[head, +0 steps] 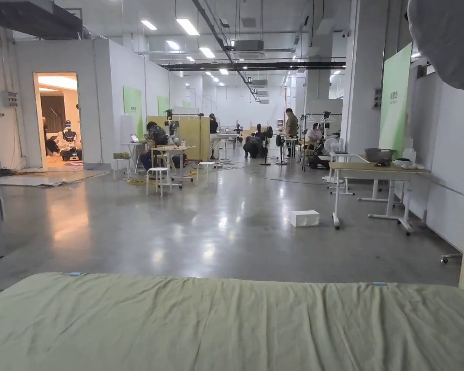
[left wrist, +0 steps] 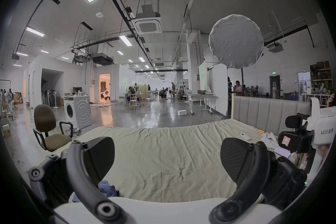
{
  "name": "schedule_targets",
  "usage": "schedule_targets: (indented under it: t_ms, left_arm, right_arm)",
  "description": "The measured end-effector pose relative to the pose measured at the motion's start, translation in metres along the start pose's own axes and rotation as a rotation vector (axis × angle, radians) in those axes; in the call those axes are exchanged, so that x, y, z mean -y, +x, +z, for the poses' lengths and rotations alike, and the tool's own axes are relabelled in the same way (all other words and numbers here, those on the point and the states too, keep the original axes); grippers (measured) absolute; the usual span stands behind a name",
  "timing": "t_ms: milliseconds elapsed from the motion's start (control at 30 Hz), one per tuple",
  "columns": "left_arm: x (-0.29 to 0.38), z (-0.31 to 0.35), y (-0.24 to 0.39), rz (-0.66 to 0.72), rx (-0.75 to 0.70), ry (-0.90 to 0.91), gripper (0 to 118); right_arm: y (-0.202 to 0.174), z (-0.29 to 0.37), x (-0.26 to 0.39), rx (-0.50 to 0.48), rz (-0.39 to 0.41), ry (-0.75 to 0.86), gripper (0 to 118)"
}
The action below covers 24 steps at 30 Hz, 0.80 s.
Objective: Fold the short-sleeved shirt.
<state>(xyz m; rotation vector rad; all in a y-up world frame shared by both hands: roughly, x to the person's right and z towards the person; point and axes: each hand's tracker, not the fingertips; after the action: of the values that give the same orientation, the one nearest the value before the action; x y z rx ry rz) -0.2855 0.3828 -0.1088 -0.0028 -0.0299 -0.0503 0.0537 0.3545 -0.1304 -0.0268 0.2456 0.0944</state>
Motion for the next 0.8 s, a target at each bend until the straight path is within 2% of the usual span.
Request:
schedule_targets:
  t_ms: [367, 600, 800]
  left_arm:
    - [0.0011, 0.0035, 0.0046, -0.045, -0.001, 0.013, 118]
    - [0.0037, 0.0006, 0.0069, -0.034, 0.008, -0.004, 118]
    - [0.0044, 0.0002, 0.0074, -0.027, 0.005, -0.015, 118]
  right_arm:
    - [-0.0039, -0.0034, 0.0034, 0.012, -0.012, -0.028, 118]
    - [-0.0067, -0.0033, 0.0046, 0.011, 0.034, -0.03, 118]
    - [-0.0062, -0.0057, 0.0068, 0.005, 0.017, -0.029, 118]
